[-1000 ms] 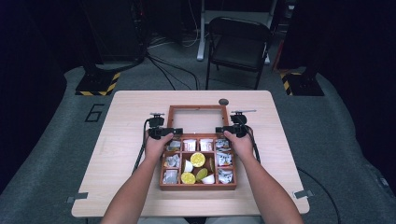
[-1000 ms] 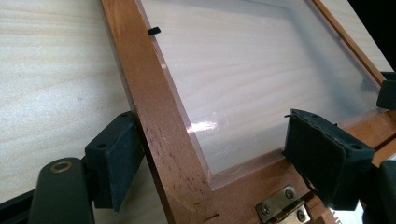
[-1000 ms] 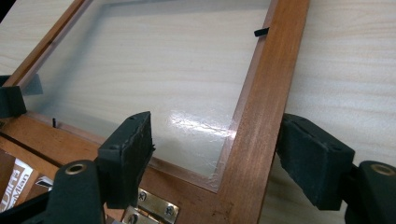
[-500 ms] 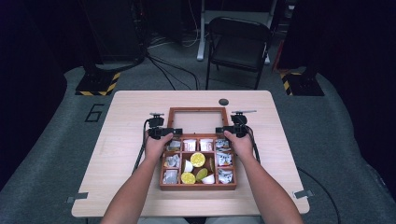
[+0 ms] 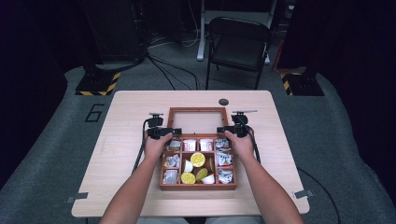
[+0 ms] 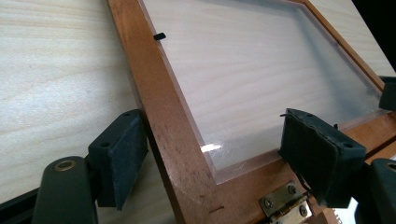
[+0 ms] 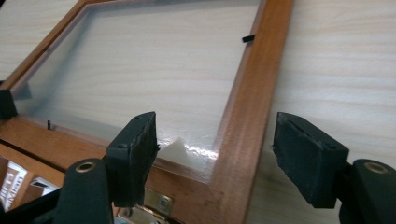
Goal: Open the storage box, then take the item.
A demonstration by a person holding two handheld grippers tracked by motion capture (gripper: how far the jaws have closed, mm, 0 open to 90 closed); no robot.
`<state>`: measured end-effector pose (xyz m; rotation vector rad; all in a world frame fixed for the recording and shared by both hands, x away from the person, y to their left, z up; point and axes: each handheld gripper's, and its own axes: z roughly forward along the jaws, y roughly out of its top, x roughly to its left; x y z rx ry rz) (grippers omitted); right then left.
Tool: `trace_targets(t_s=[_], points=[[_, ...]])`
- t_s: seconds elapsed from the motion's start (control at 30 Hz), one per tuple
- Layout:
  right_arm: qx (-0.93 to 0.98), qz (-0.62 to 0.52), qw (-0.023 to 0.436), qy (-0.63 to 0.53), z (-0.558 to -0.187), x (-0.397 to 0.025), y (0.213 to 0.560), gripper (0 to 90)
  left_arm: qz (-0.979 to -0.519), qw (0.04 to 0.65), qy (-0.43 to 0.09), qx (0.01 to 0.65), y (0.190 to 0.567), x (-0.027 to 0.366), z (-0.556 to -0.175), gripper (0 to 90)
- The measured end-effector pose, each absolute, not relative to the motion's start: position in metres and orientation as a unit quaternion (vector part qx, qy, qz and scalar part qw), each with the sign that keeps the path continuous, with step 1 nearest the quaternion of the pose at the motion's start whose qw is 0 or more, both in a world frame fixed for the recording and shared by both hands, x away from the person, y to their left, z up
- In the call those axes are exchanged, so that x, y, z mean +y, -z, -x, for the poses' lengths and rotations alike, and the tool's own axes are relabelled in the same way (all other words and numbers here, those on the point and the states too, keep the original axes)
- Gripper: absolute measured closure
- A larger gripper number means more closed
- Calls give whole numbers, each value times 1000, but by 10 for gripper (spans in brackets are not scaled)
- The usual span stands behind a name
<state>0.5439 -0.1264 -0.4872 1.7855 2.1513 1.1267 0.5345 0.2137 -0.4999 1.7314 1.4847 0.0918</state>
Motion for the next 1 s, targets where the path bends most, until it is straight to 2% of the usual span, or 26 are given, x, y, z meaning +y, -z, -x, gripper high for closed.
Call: trace_targets(t_s=[0.23,0.63,1.0], points=[[707,-581,88,-394,-530,-139,465,307,-687,436,-54,579,481,225,-525,278],[760,-486,111,-417,-484,-114,436,353,-694,456,-59,555,459,225,-511,304],[801,-425,113,-405,-459,-96,445,352,-695,458,-64,550,453,227,-506,304]])
